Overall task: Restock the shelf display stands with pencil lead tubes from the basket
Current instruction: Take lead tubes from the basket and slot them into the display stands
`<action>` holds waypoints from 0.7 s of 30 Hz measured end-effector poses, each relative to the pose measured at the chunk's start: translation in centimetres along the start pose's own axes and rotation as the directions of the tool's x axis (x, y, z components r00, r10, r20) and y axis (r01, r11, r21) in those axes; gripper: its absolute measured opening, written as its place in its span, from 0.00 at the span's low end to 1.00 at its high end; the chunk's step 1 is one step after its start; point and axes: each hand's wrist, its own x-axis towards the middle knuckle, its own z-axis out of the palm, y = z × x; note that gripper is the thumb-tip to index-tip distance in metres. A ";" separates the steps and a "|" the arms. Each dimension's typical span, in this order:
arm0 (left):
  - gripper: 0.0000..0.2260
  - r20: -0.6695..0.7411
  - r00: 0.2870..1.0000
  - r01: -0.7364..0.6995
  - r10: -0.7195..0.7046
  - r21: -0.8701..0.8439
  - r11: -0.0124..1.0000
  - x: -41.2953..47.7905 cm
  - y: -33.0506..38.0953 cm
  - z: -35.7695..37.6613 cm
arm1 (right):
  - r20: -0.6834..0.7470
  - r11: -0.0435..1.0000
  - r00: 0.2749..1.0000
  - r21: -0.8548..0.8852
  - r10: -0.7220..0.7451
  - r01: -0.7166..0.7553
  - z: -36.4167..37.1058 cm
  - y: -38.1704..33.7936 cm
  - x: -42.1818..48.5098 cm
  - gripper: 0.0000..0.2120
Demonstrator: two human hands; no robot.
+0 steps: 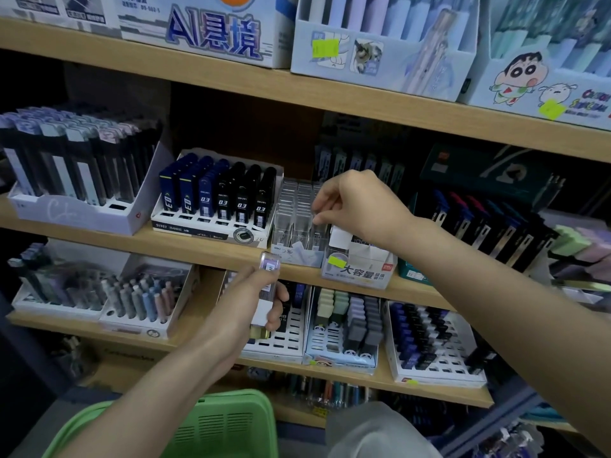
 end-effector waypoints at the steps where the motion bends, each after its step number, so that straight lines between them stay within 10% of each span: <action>1: 0.09 0.018 1.000 0.005 -0.005 -0.033 0.999 -0.1 0.1 0.1 | -0.002 1.000 1.000 -0.013 -0.007 0.007 0.0 0.0 -0.1 0.04; 8: 0.13 0.092 0.996 0.004 0.014 -0.184 0.983 -1.1 1.0 0.7 | -0.211 0.997 0.975 0.006 -0.075 0.078 0.2 -1.7 -2.3 0.10; 14: 0.09 0.114 0.986 -0.114 0.123 -0.080 0.990 -2.0 1.2 0.8 | 0.091 0.974 0.990 0.210 -0.104 0.083 1.2 -3.7 -5.3 0.16; 21: 0.16 0.124 0.980 -0.154 0.157 -0.029 0.988 -2.9 1.4 1.3 | 0.087 0.967 0.995 0.254 -0.044 0.020 0.8 -3.1 -7.0 0.09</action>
